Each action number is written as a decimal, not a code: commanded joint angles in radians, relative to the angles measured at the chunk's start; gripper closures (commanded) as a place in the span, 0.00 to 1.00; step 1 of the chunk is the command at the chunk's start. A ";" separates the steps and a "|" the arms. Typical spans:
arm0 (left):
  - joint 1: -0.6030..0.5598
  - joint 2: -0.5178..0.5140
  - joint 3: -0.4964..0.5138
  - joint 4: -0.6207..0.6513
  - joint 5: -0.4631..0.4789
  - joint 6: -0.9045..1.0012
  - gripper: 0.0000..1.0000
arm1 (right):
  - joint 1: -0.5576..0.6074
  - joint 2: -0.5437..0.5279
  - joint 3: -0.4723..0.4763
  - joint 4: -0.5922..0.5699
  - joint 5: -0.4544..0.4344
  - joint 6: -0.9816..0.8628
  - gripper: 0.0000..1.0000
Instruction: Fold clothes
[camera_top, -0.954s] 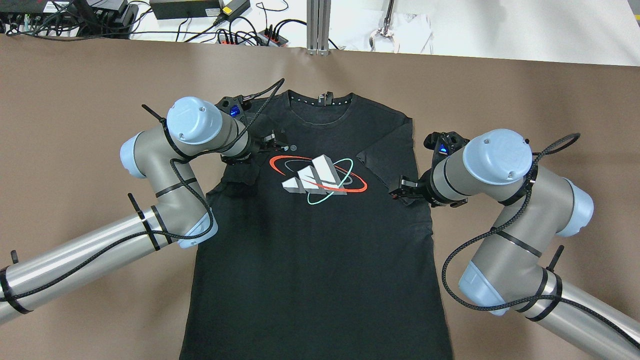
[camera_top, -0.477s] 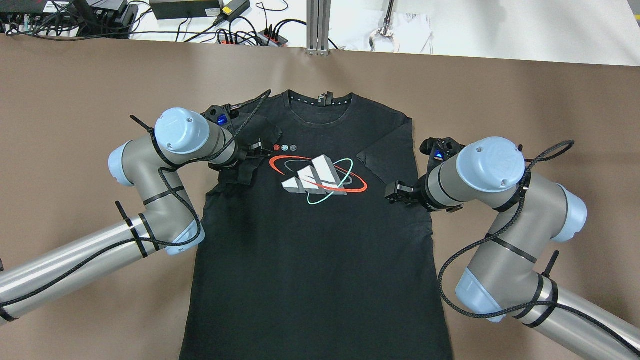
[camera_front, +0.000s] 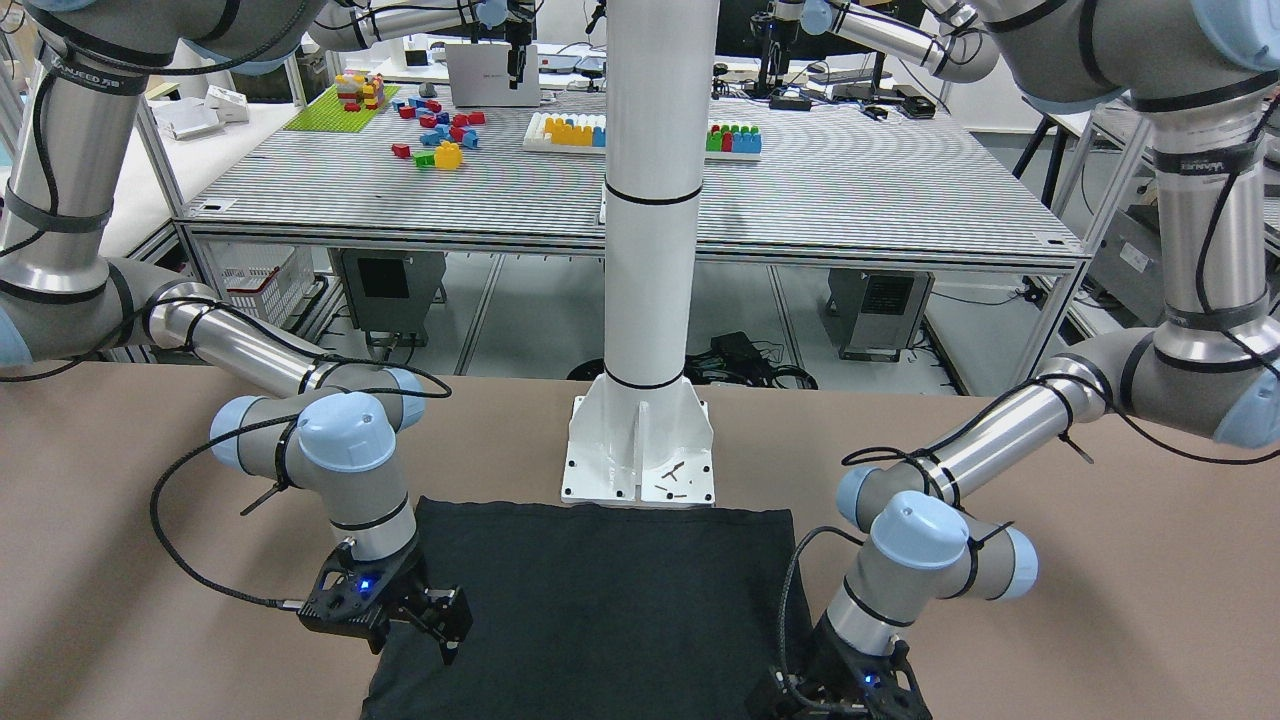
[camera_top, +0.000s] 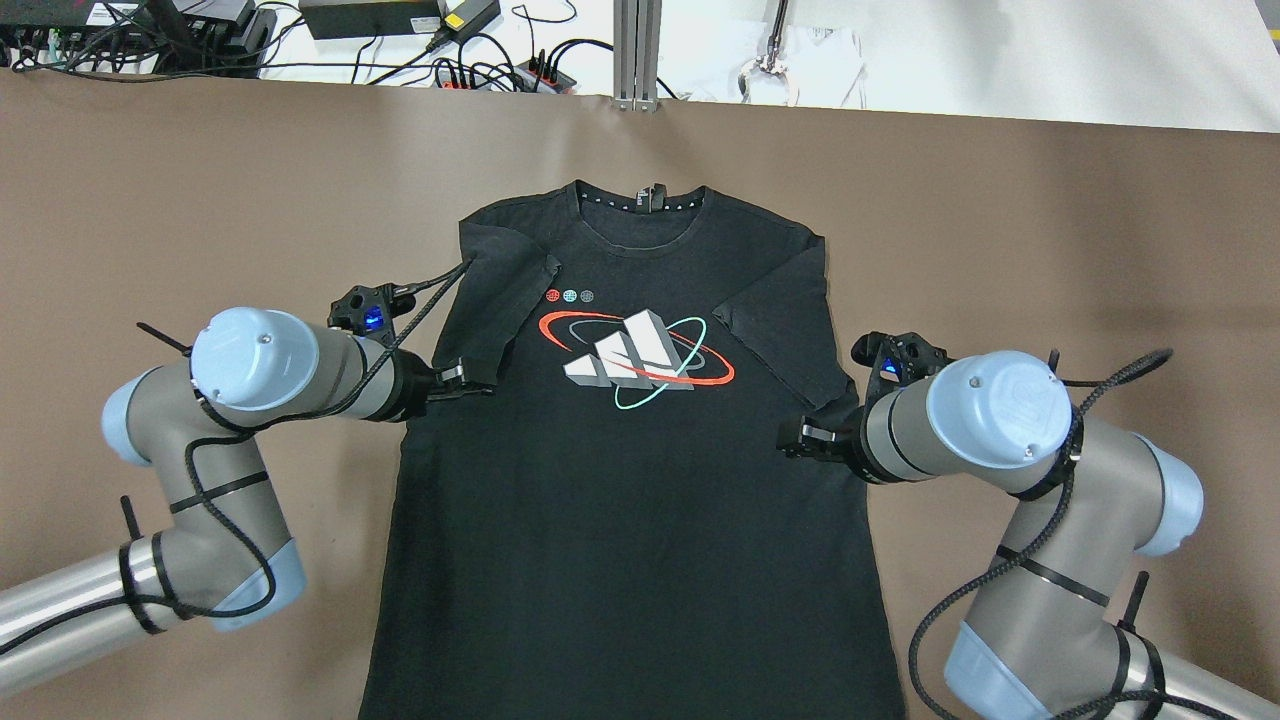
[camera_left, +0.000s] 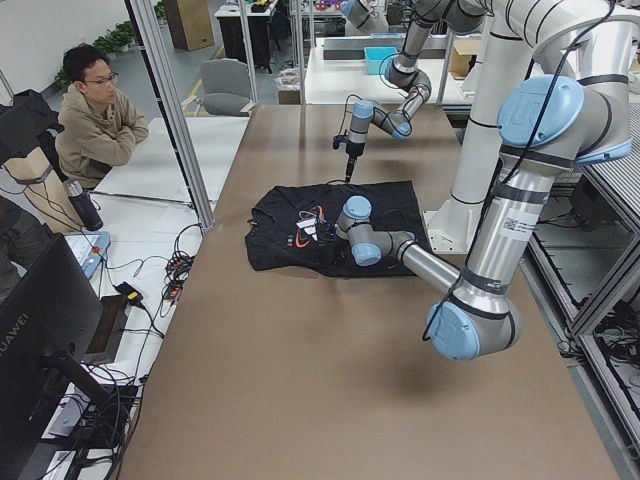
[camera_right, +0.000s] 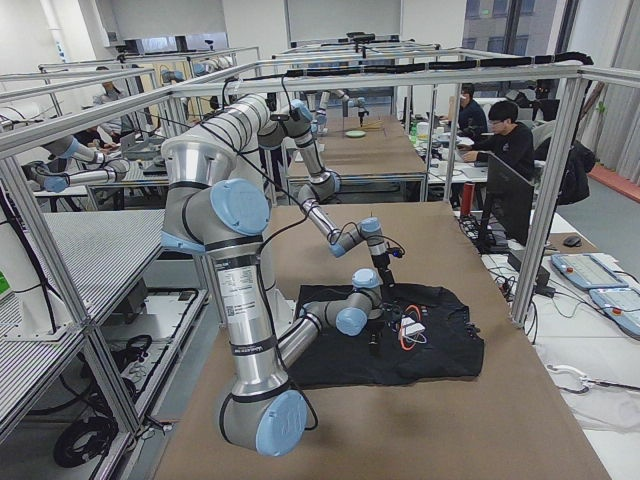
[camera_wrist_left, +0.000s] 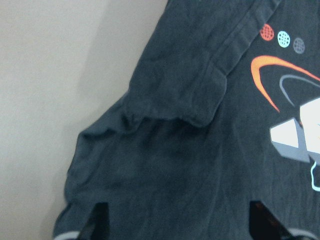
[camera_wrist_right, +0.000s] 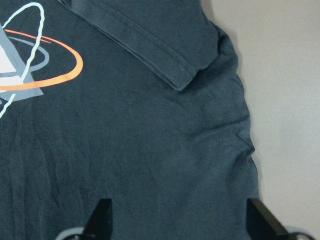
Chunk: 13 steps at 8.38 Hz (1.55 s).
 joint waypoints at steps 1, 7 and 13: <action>0.088 0.146 -0.230 0.070 0.070 -0.102 0.00 | -0.177 -0.138 0.128 -0.001 -0.196 0.238 0.06; 0.170 0.202 -0.293 0.073 0.169 -0.181 0.00 | -0.591 -0.405 0.249 -0.001 -0.412 0.593 0.24; 0.185 0.202 -0.287 0.073 0.176 -0.182 0.00 | -0.646 -0.424 0.273 -0.003 -0.443 0.618 0.68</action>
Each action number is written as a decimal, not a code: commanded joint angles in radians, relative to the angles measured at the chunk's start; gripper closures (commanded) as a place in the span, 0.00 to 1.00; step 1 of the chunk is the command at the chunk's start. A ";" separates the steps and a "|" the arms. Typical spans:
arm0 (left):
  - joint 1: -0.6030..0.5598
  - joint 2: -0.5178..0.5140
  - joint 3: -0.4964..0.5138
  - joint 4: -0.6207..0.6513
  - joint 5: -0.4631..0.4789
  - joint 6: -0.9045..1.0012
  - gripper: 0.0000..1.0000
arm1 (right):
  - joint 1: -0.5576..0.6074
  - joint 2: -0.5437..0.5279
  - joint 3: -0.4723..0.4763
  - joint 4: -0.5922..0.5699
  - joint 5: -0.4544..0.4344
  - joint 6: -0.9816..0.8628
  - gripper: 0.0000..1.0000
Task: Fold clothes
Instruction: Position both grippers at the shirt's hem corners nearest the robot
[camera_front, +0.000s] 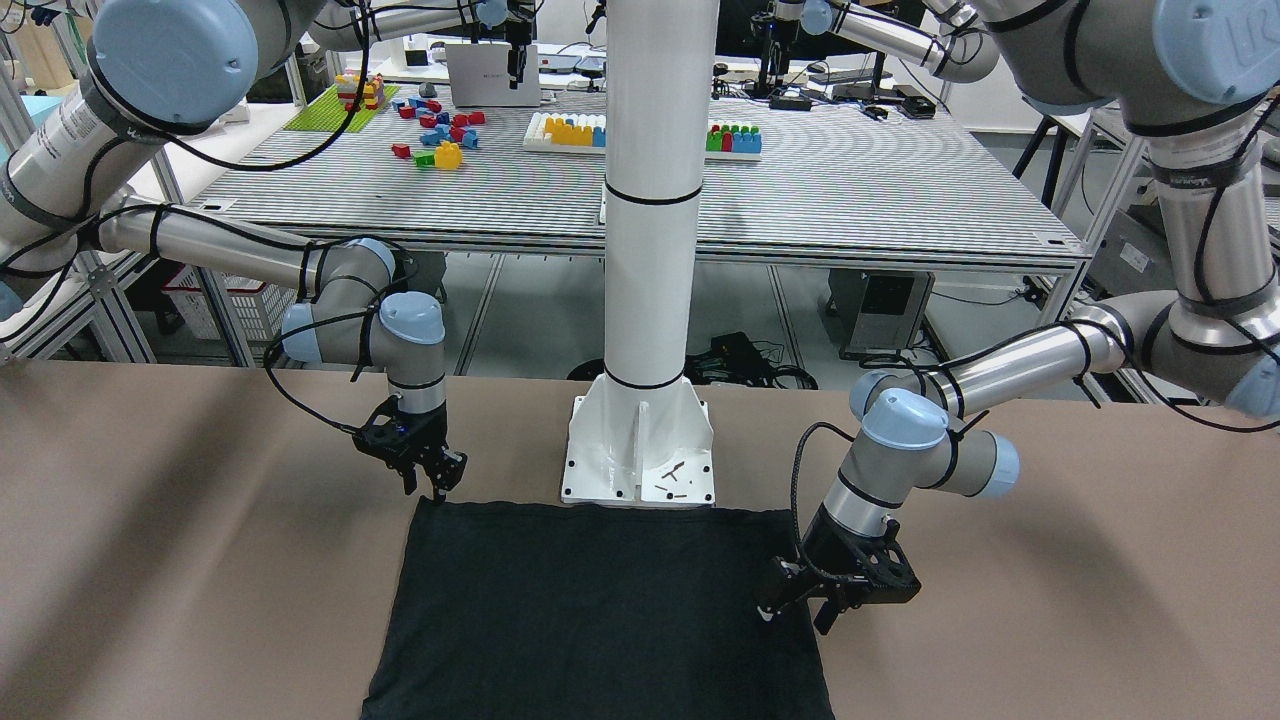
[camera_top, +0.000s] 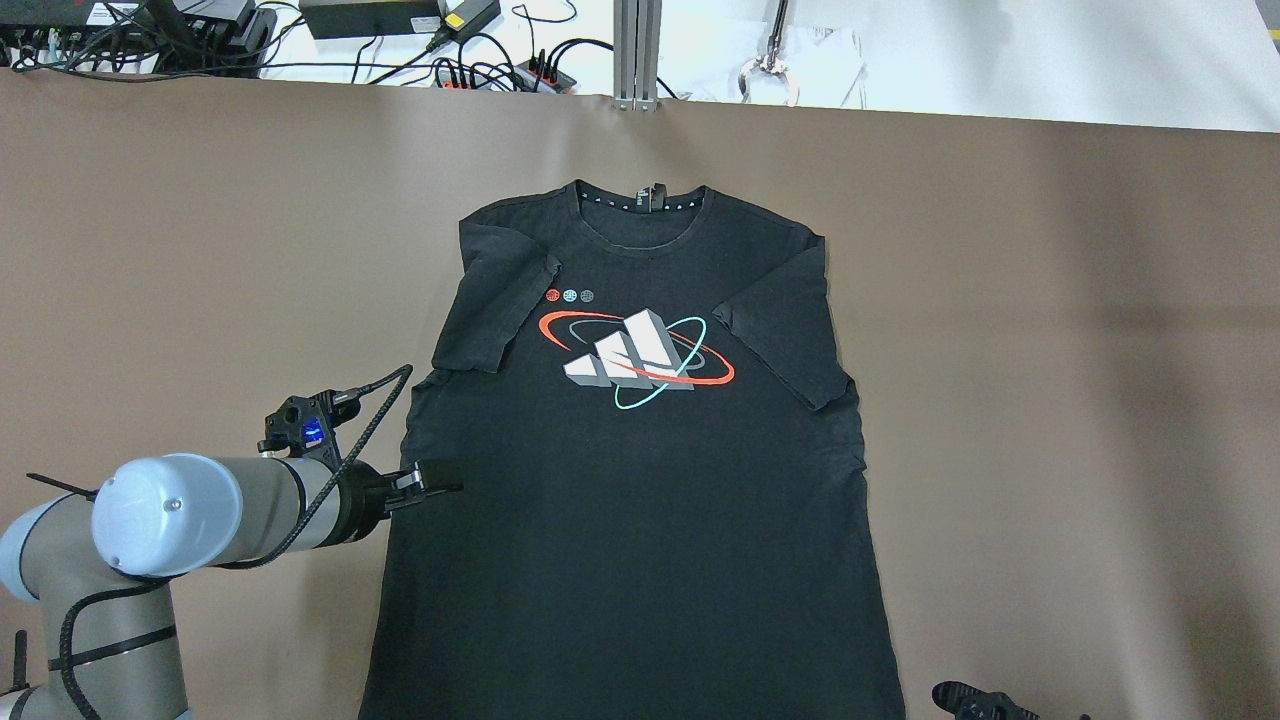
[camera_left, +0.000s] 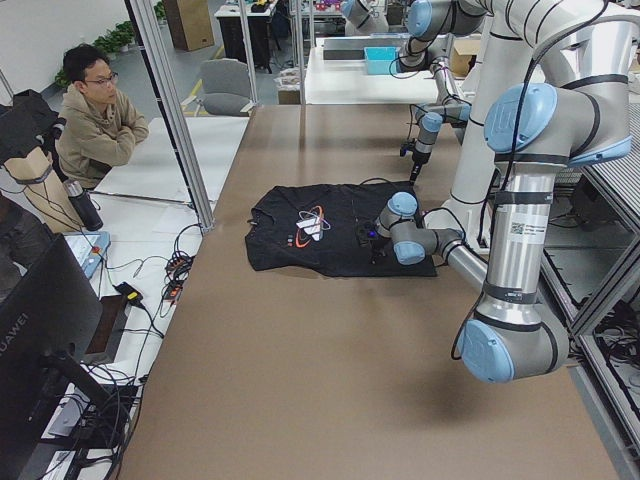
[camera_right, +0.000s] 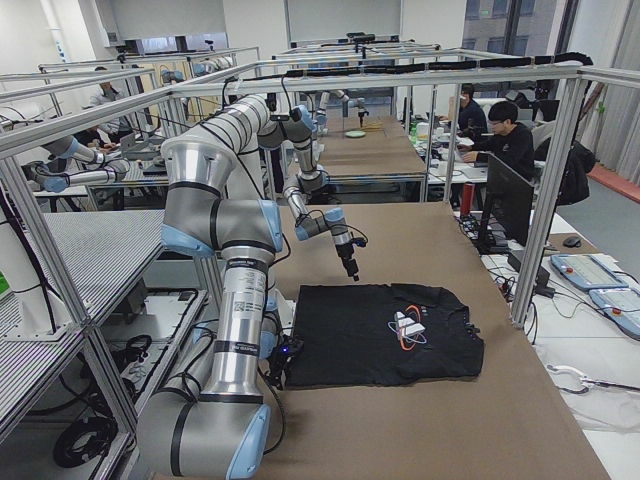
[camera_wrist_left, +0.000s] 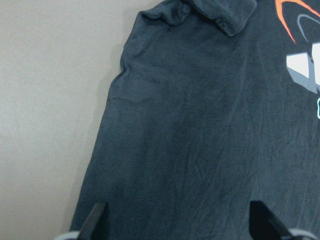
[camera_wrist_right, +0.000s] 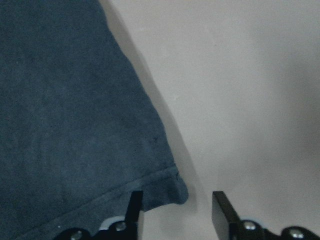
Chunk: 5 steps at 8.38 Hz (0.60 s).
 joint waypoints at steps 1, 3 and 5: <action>0.001 0.000 0.004 0.000 0.000 0.000 0.00 | 0.007 -0.004 0.009 -0.001 0.000 0.001 0.69; 0.001 0.002 0.007 0.000 0.011 0.000 0.00 | 0.007 -0.004 0.006 -0.002 -0.001 -0.001 0.76; 0.002 0.002 0.006 0.000 0.017 -0.001 0.00 | 0.007 -0.006 0.011 -0.002 -0.001 0.001 1.00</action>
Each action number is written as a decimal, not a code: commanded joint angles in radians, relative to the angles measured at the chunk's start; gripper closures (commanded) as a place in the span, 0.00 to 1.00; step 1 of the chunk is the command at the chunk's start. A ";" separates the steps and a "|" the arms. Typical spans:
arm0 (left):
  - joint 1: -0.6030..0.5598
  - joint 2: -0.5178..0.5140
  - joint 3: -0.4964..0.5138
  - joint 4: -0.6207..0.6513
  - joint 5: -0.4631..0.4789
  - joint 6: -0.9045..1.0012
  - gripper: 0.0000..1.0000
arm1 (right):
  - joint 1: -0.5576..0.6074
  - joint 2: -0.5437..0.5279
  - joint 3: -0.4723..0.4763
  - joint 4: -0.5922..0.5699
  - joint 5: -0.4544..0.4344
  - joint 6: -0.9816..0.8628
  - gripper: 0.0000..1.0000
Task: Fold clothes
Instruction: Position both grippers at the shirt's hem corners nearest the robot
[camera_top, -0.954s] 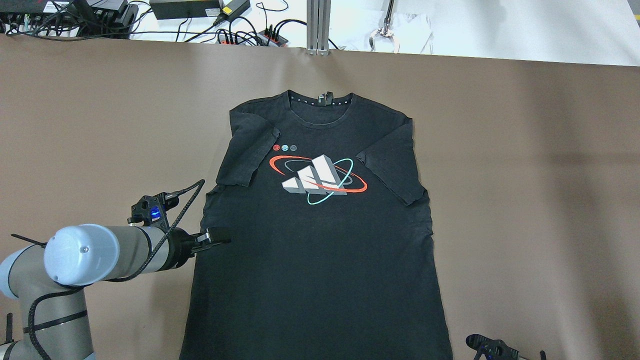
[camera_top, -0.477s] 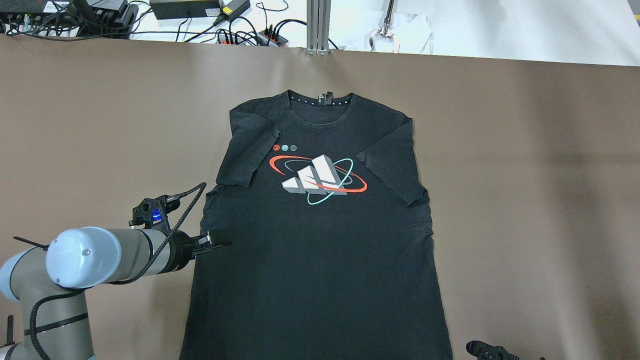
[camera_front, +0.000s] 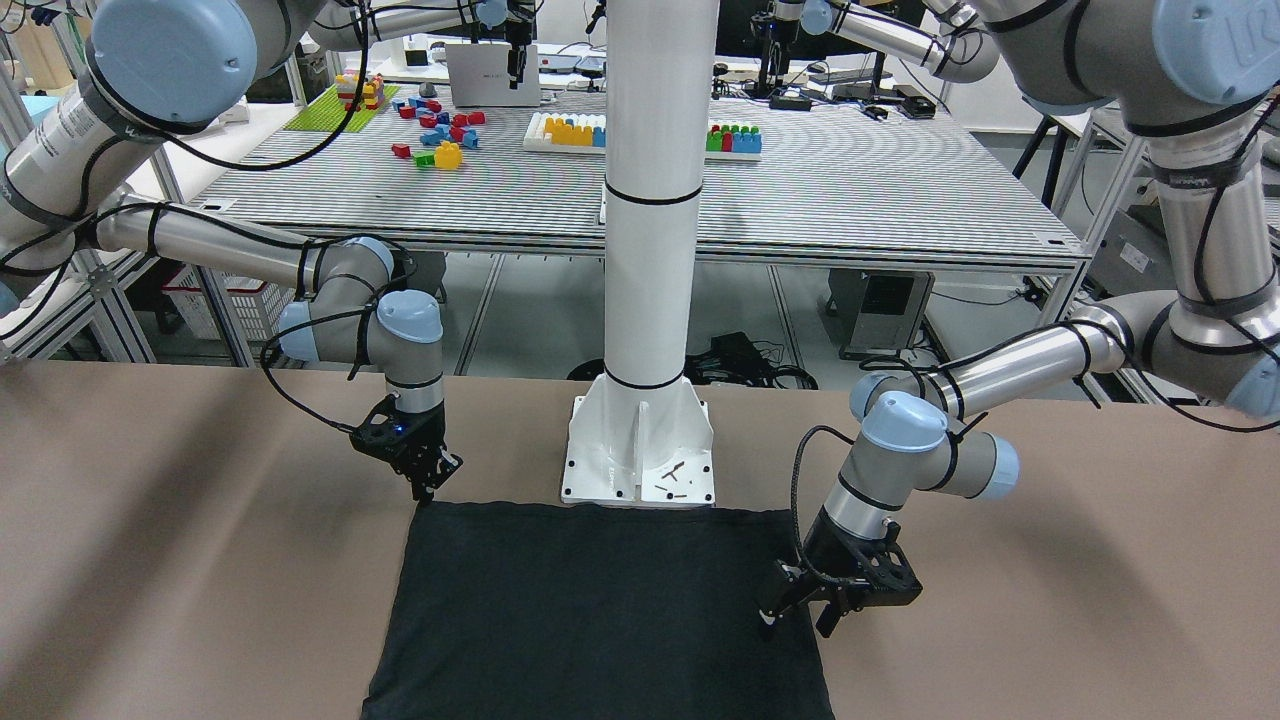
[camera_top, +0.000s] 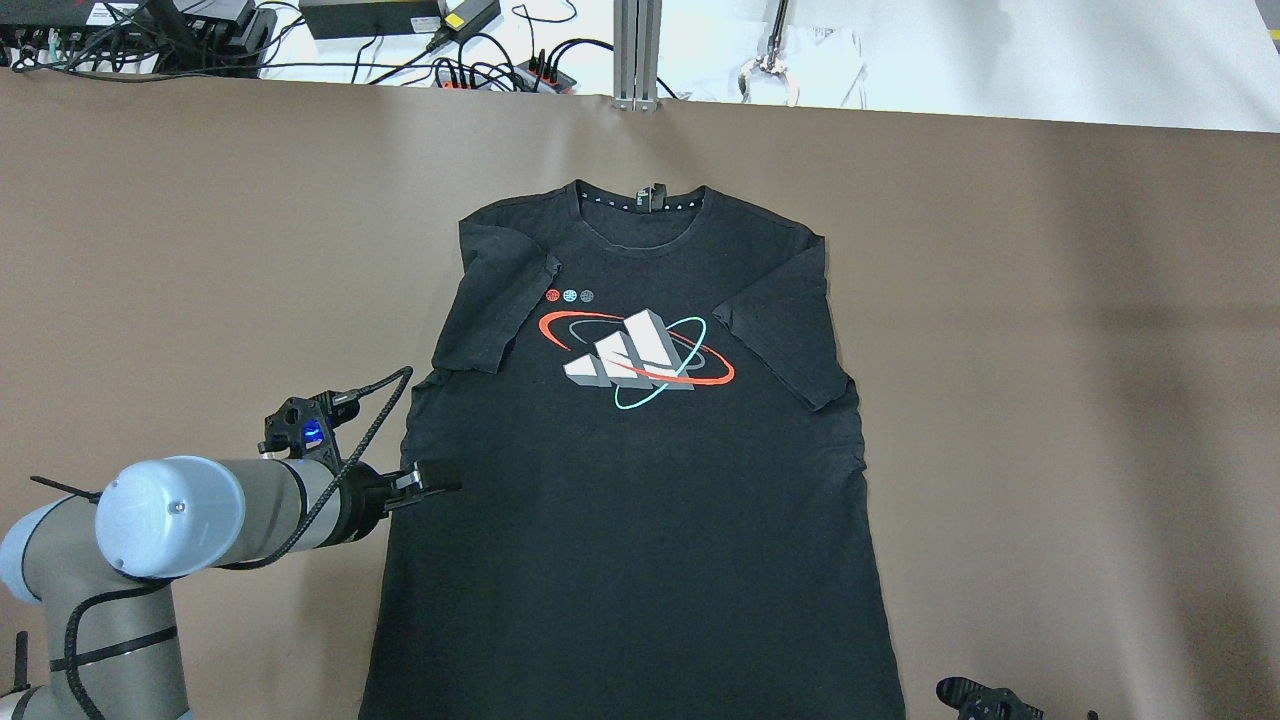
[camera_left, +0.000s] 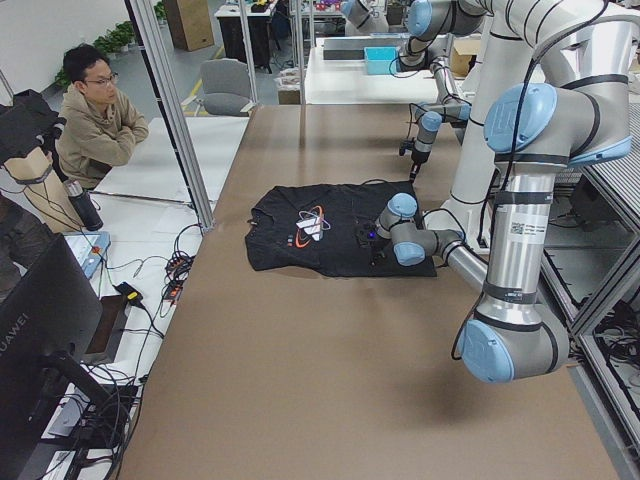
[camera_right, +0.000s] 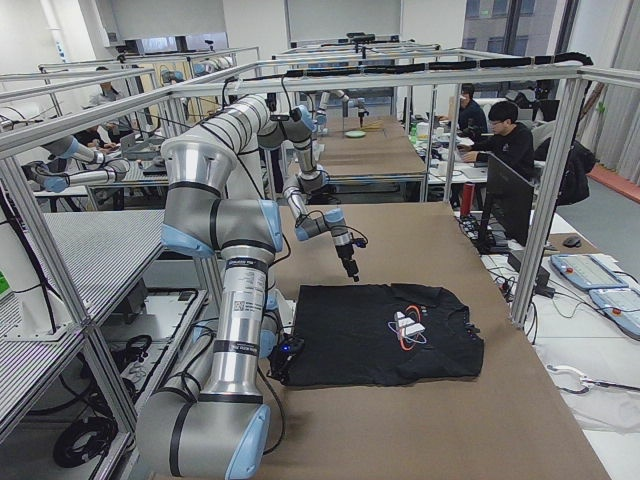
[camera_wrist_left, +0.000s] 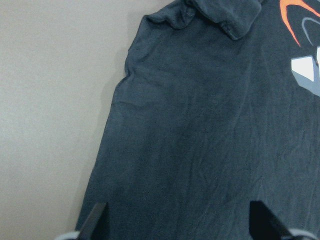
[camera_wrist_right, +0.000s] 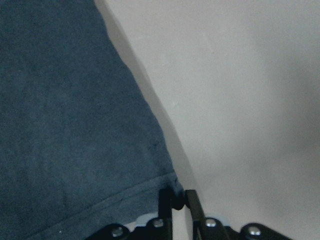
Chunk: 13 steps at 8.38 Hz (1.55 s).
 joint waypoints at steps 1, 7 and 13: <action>0.002 0.000 -0.004 0.001 0.007 -0.024 0.00 | 0.000 -0.001 0.011 0.000 -0.001 0.001 1.00; 0.351 0.239 -0.163 0.002 0.294 -0.291 0.25 | -0.018 0.001 0.093 -0.069 0.008 0.003 1.00; 0.553 0.246 -0.162 0.043 0.448 -0.397 0.46 | -0.018 0.007 0.094 -0.069 0.008 0.003 1.00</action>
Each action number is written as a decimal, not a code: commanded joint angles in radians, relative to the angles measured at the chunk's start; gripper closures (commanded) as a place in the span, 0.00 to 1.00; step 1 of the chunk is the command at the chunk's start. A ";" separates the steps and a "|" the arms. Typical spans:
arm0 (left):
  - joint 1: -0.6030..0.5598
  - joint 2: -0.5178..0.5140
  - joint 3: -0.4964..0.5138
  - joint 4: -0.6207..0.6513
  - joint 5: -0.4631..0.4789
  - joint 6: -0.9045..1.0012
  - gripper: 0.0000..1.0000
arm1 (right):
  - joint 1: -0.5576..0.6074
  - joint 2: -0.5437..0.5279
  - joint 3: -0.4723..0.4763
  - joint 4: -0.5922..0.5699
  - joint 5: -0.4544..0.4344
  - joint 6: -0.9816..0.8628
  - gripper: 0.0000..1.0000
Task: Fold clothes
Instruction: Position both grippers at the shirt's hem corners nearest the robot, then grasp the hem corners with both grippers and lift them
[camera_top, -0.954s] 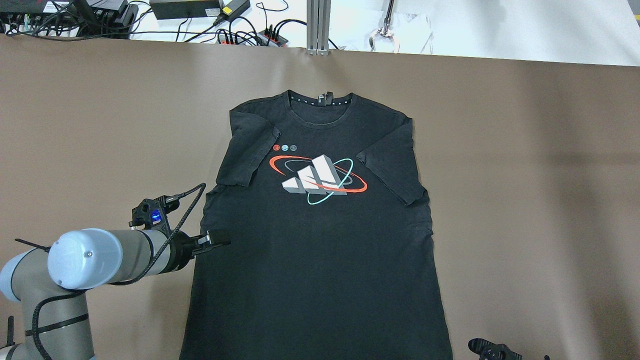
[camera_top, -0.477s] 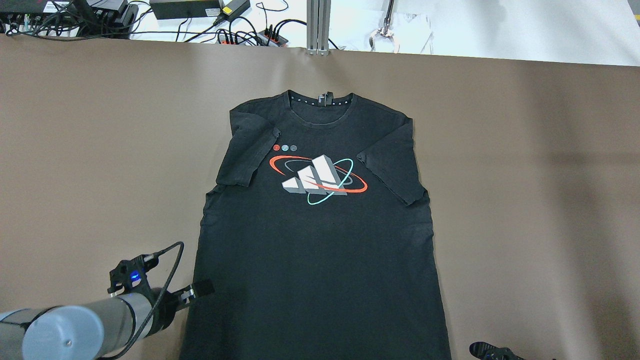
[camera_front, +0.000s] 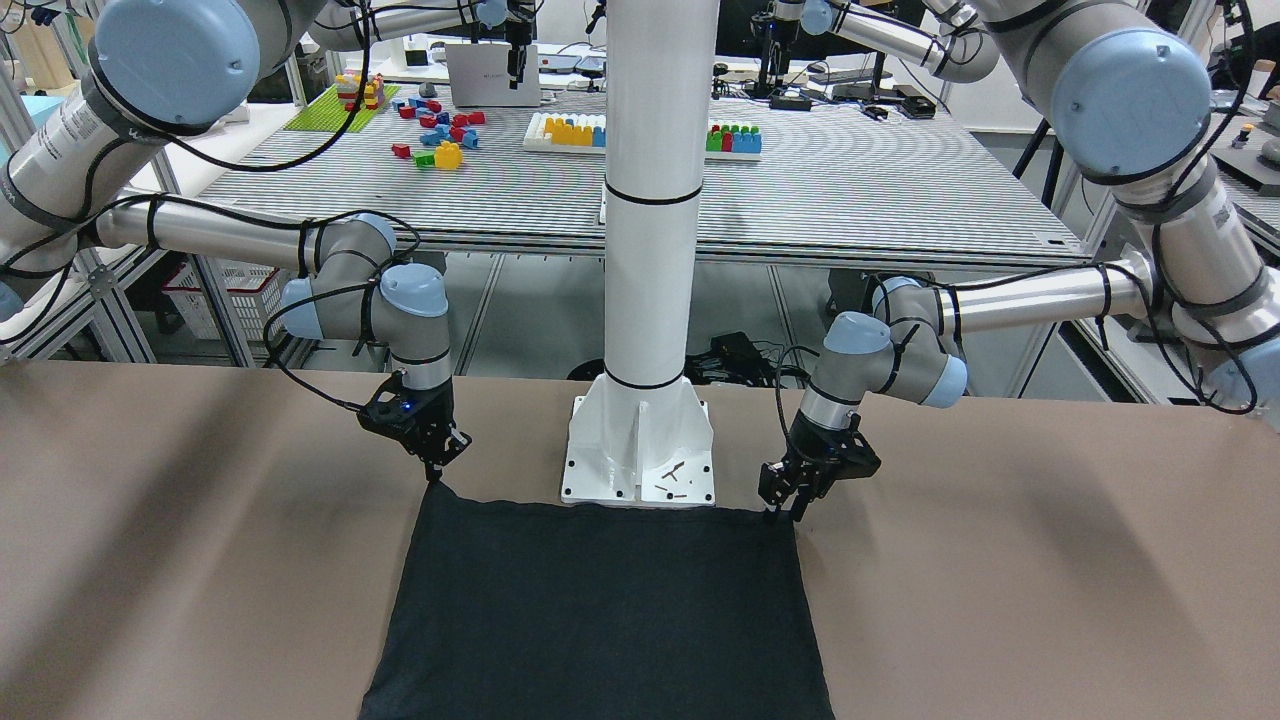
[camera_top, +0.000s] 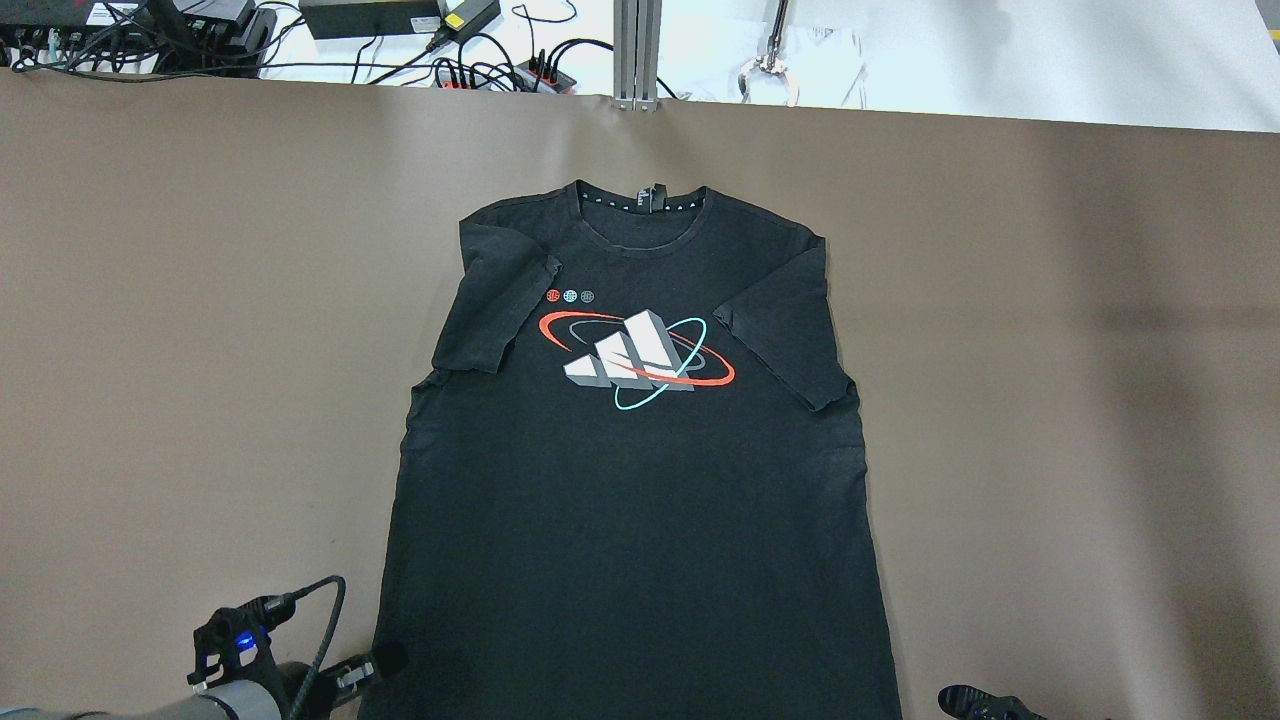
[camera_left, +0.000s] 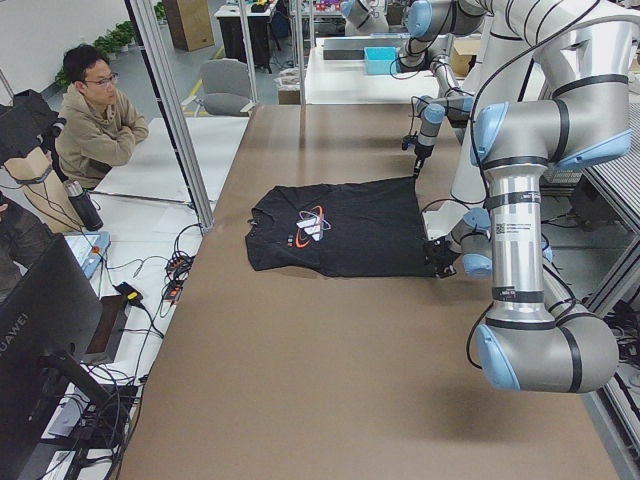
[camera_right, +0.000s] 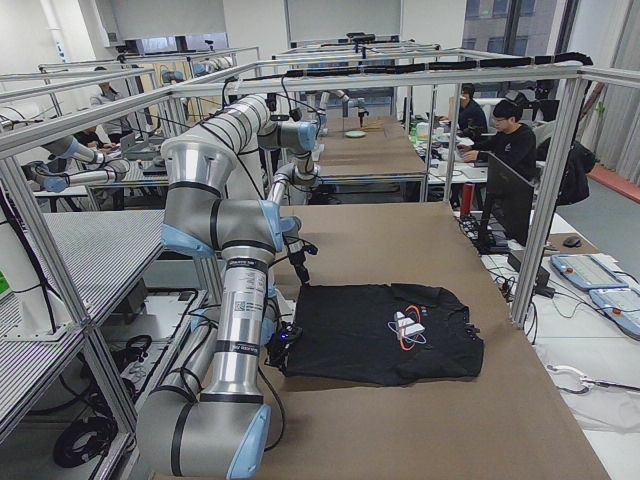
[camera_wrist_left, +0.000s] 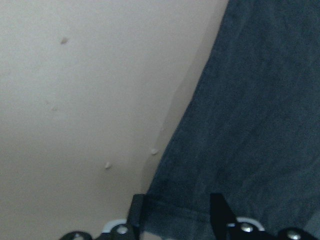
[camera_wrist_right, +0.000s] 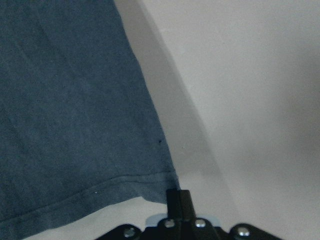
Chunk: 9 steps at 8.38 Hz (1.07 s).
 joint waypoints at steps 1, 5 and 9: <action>0.030 0.002 0.006 0.008 0.012 -0.014 0.44 | 0.000 0.003 0.000 0.000 -0.002 0.000 1.00; 0.040 0.019 0.001 0.008 0.012 -0.017 0.48 | 0.000 0.006 0.000 0.000 -0.003 0.000 1.00; 0.038 0.021 -0.009 0.008 0.009 -0.028 1.00 | 0.000 0.006 0.000 0.000 -0.003 0.000 1.00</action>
